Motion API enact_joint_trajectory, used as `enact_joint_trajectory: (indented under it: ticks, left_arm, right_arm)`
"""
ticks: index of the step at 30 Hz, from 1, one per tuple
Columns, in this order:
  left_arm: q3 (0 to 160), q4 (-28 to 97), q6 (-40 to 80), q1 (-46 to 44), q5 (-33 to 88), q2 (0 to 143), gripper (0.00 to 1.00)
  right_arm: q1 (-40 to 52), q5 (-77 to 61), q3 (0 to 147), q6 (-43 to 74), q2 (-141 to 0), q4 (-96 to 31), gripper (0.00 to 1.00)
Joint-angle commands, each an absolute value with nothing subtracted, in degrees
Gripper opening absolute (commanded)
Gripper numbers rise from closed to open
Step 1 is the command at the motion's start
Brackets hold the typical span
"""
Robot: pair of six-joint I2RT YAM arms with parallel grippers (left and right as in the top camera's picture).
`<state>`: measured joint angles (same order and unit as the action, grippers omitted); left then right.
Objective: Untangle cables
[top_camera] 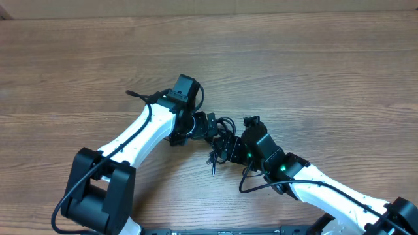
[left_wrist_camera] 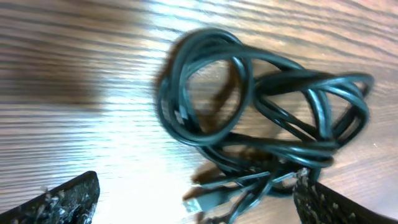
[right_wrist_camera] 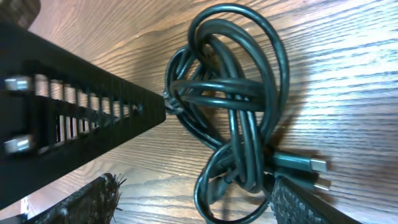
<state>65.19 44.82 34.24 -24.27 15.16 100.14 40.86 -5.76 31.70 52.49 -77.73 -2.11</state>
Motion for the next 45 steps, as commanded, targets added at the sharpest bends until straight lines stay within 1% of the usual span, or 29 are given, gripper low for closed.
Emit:
enact_joint_trajectory:
  ticks: [1, 4, 8, 10, 15, 18, 20, 23, 25, 30, 36, 40, 45]
  left_arm:
    - [64.99, 45.25, 36.49, -24.32, 7.75, 99.31, 0.99]
    - [64.99, 45.41, 39.62, -24.34, 3.84, 99.31, 1.0]
    - [64.99, 46.3, 44.73, -24.34, -0.97, 99.31, 0.99]
    - [64.99, 46.15, 45.04, -24.34, -1.08, 99.31, 1.0]
    - [64.97, 46.09, 44.97, -24.49, -2.26, 99.35, 0.99]
    - [64.97, 46.24, 44.82, -24.49, -1.93, 99.35, 1.0]
    - [64.97, 46.46, 44.82, -24.58, -1.91, 99.37, 1.0]
    - [64.95, 46.52, 44.71, -24.95, -2.15, 99.53, 1.0]
    - [64.95, 46.39, 44.58, -25.21, -2.46, 100.01, 1.0]
    - [64.95, 46.26, 44.58, -25.98, -3.7, 102.21, 1.0]
    - [64.95, 46.0, 44.58, -25.98, -1.21, 105.49, 0.99]
    - [64.97, 46.04, 44.56, -25.96, -0.71, 105.65, 1.0]
    - [64.95, 46.06, 44.53, -25.98, 1.08, 105.65, 1.0]
  right_arm:
    - [40.75, -6.57, 32.97, 52.51, -77.93, -1.5, 0.79]
    - [40.75, -6.59, 32.97, 52.56, -77.97, -1.21, 0.78]
    - [40.75, -7.75, 32.97, 54.46, -79.88, 1.45, 0.74]
    - [40.75, -9.37, 32.97, 54.48, -81.78, 3.57, 0.73]
    - [40.75, -12.99, 32.97, 54.46, -85.91, 7.88, 0.67]
    - [40.75, -13.1, 32.97, 54.48, -86.39, 7.9, 0.67]
    - [40.75, -14.44, 32.97, 54.48, -86.39, 7.92, 0.65]
    - [40.75, -16.99, 32.97, 54.48, -86.39, 8.1, 0.59]
    - [40.75, -18.11, 32.97, 54.5, -86.39, 8.47, 0.58]
    - [40.75, -19.92, 32.97, 56.64, -86.39, 9.67, 0.59]
    - [40.75, -16.19, 32.97, 56.64, -86.39, 9.02, 0.66]
    - [40.75, -13.52, 32.97, 57.06, -86.39, 7.57, 0.67]
    - [40.75, -13.54, 32.97, 57.06, -86.39, 7.22, 0.67]
